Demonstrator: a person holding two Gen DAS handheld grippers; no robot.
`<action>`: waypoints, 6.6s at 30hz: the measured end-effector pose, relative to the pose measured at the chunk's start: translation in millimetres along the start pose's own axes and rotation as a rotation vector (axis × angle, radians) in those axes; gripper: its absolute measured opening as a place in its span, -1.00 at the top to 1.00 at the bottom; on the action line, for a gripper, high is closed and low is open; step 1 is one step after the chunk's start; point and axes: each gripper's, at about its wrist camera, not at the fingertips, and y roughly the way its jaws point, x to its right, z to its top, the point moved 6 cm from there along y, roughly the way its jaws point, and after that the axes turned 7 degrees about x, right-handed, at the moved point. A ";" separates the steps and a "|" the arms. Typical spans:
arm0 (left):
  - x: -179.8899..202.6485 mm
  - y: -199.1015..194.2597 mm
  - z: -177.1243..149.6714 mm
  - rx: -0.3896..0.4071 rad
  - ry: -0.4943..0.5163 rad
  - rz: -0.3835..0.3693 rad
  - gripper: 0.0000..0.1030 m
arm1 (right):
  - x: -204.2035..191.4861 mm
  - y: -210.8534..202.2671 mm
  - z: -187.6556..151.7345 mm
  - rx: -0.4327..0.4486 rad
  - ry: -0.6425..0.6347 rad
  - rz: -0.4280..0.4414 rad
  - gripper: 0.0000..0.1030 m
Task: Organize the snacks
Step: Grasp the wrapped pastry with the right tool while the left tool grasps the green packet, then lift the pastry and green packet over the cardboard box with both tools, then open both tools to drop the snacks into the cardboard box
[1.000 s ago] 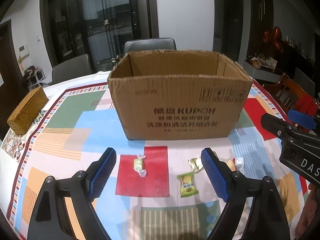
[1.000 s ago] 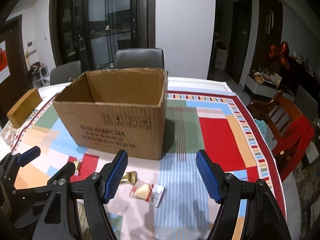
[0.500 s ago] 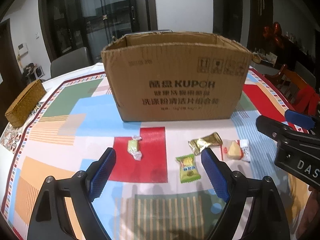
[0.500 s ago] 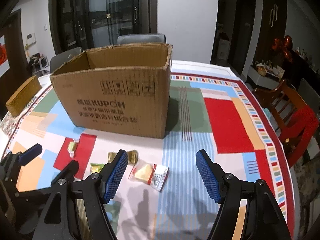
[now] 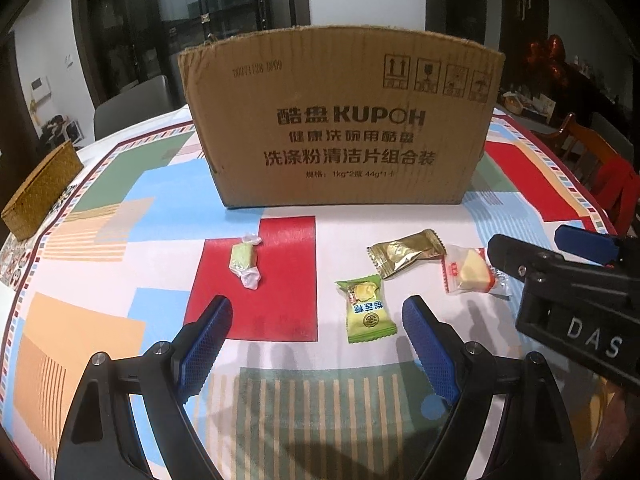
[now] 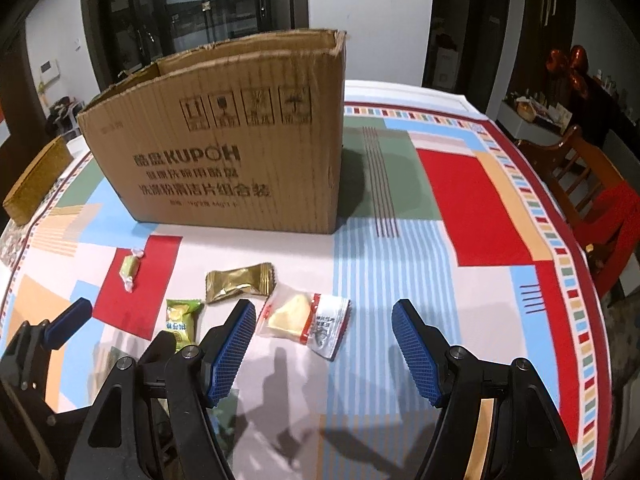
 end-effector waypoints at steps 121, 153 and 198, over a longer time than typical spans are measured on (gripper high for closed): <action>-34.0 -62.1 112.8 0.164 -0.023 -0.052 0.59 | -28.5 -71.9 90.9 0.153 0.058 0.036 0.31; -45.8 -47.1 194.9 0.245 -0.007 -0.087 0.59 | -37.5 -71.3 164.4 0.305 -0.021 0.041 0.31; -55.5 19.2 216.4 0.171 -0.001 -0.074 -0.11 | -44.2 -18.4 189.6 0.258 -0.061 0.025 -0.48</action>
